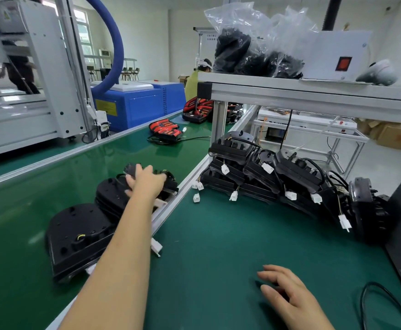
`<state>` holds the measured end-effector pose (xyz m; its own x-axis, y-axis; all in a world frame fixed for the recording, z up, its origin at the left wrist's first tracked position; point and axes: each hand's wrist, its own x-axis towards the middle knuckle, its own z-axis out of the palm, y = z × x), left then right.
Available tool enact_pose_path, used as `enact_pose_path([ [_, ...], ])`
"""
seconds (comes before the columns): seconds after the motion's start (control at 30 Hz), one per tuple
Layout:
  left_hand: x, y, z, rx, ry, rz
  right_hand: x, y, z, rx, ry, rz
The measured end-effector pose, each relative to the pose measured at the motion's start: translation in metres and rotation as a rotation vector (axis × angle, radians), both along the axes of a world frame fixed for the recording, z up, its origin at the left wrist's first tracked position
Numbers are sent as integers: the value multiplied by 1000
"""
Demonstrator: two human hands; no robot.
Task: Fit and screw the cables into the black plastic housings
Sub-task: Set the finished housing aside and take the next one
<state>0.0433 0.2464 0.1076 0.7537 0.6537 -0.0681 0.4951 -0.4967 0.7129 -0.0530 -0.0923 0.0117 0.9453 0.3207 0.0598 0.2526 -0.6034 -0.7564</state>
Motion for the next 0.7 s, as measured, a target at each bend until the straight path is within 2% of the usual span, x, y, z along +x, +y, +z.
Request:
enact_pose_path([
  [0.03, -5, 0, -2, 156, 108, -76, 0, 0, 0, 2, -3, -1],
  [0.1, -11, 10, -11, 323, 228, -193, 0, 0, -1, 1, -4, 1],
  [0.23, -12, 17, -31, 364, 250, -236, 1, 0, -2, 6, -11, 0],
  [0.4, -8, 14, -58, 564, 192, -105, 1, -1, 0, 24, 7, -10],
  [0.7, 4, 0, -69, 685, 232, 35, 1, -3, 1, 32, 8, 9],
])
